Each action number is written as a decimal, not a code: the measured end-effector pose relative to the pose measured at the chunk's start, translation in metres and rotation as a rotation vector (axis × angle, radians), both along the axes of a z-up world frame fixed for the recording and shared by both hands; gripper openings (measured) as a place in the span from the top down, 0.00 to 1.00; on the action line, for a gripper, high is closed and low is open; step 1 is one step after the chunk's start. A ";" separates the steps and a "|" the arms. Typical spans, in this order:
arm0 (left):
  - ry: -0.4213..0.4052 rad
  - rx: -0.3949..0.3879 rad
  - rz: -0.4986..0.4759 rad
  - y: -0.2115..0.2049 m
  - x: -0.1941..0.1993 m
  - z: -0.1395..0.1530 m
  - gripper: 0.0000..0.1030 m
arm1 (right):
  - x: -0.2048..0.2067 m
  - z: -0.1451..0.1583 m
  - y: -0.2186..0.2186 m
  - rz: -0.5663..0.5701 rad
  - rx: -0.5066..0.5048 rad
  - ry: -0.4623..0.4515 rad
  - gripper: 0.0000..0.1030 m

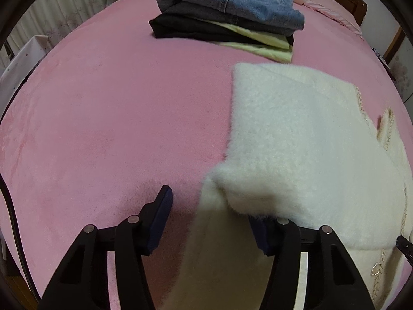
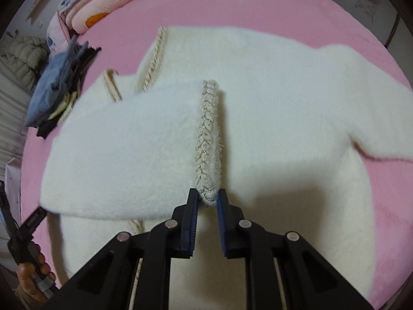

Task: Fold large clothes
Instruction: 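Fold the front panel over toward the cardigan center, then open the right tool, then move the right tool to the other sleeve cuff and grasp it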

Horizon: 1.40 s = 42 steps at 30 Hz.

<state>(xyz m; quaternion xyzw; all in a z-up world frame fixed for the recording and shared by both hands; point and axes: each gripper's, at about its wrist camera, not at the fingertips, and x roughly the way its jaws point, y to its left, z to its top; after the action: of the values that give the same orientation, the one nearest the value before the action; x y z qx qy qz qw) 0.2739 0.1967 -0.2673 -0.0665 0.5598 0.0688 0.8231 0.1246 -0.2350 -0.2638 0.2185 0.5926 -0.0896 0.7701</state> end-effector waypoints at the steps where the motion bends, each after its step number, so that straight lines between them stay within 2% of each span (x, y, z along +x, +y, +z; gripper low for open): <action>1: 0.015 0.000 -0.006 0.000 0.000 -0.004 0.41 | -0.001 -0.003 0.001 -0.004 -0.003 0.002 0.87; 4: 0.044 -0.003 -0.027 0.005 -0.002 -0.009 0.36 | 0.000 -0.011 0.000 -0.009 -0.006 0.014 0.86; 5: 0.051 -0.002 -0.036 0.006 -0.002 -0.007 0.31 | 0.002 -0.010 0.000 -0.002 -0.010 0.021 0.86; 10: 0.096 -0.015 -0.105 0.010 -0.011 0.016 0.29 | 0.001 0.013 0.003 0.034 -0.078 0.046 0.84; 12: 0.089 -0.013 -0.125 0.008 -0.016 0.033 0.29 | 0.002 0.031 0.006 0.044 -0.128 0.015 0.84; 15: -0.003 0.003 -0.151 -0.002 -0.020 0.064 0.29 | 0.003 0.054 0.012 0.047 -0.153 -0.082 0.84; 16: -0.035 0.002 -0.158 -0.008 -0.019 0.071 0.29 | 0.007 0.061 0.017 0.054 -0.139 -0.133 0.84; 18: -0.086 -0.021 -0.173 -0.024 -0.007 0.079 0.29 | 0.020 0.066 0.029 0.079 -0.106 -0.169 0.83; 22: -0.115 -0.065 -0.182 -0.056 0.026 0.067 0.29 | 0.064 0.060 0.077 0.192 -0.045 -0.228 0.83; 24: -0.125 -0.062 -0.183 -0.067 0.045 0.058 0.29 | 0.081 0.053 0.100 0.243 -0.047 -0.244 0.83; 28: -0.090 0.002 -0.165 -0.084 0.073 0.025 0.29 | 0.122 0.011 0.133 0.290 -0.079 -0.164 0.83; 29: -0.075 0.019 -0.156 -0.082 0.075 0.017 0.29 | 0.125 0.002 0.130 0.278 -0.104 -0.140 0.83; 32: -0.070 0.017 -0.160 -0.071 0.077 0.001 0.27 | 0.118 -0.007 0.105 0.224 -0.086 -0.157 0.99; 34: -0.091 0.031 -0.196 -0.069 0.073 -0.003 0.24 | 0.109 -0.008 0.087 0.189 -0.099 -0.158 0.99; 36: -0.121 0.082 -0.245 -0.069 0.068 -0.007 0.17 | 0.099 -0.006 0.067 0.158 -0.122 -0.160 1.00; 38: -0.126 0.108 -0.238 -0.067 0.074 -0.011 0.02 | 0.092 -0.008 0.052 0.110 -0.203 -0.113 0.99; 39: -0.113 0.078 -0.217 -0.061 0.077 -0.014 0.02 | 0.088 -0.011 0.042 0.080 -0.250 -0.079 0.95; 40: -0.097 0.046 -0.202 -0.057 0.079 -0.016 0.01 | 0.083 -0.013 0.032 0.055 -0.258 -0.065 0.95; 42: -0.060 -0.003 -0.171 -0.050 0.083 -0.017 0.01 | 0.074 -0.016 0.015 0.002 -0.172 -0.064 0.95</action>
<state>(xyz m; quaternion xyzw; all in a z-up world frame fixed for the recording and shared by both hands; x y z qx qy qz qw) 0.3573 0.1470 -0.2844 -0.0217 0.5388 -0.0048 0.8421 0.1988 -0.2197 -0.2793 0.1535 0.5579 -0.1323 0.8048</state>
